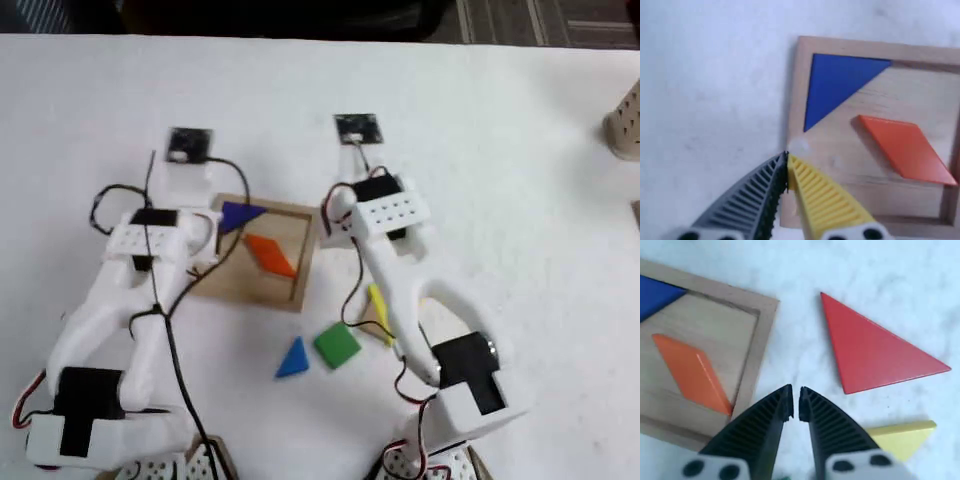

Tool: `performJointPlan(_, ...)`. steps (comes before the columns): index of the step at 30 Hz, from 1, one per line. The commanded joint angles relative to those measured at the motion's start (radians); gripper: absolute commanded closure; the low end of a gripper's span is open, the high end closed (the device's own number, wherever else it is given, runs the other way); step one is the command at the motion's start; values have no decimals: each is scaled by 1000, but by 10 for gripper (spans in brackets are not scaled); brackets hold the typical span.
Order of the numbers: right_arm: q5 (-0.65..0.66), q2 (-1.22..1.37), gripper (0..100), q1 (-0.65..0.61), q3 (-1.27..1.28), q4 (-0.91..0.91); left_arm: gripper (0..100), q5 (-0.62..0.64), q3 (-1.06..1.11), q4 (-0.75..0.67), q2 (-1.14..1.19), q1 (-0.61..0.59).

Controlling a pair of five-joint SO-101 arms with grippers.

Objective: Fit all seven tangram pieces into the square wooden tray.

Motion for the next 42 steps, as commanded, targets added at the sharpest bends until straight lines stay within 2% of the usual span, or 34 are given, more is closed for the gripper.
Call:
performJointPlan(1, -12, -56, 979, 18, 0, -47, 979, -66, -8, 46, -59, 87)
performJointPlan(10, -12, -56, 978, 18, 2, -47, 979, -49, -6, 175, -51, 317)
performJointPlan(13, -12, -59, 978, 18, 2, -47, 978, -49, 26, 149, -50, 378)
performJointPlan(16, -14, -62, 978, 19, 2, -47, 978, -48, 69, 60, -50, 415)
performJointPlan(19, -14, -62, 978, 28, -2, -47, 978, -48, 92, -8, -48, 415)
performJointPlan(24, -14, -64, 978, 45, -3, -47, 978, -37, 87, -14, -47, 410)
performJointPlan(30, -78, -65, 977, 85, -6, -48, 978, 114, -40, 23, 114, 389)
performJointPlan(35, -84, -65, 977, 122, -25, -45, 979, 120, -166, 103, 219, 367)
performJointPlan(42, -84, -65, 977, 160, -28, -48, 979, 123, -170, 37, 232, 366)
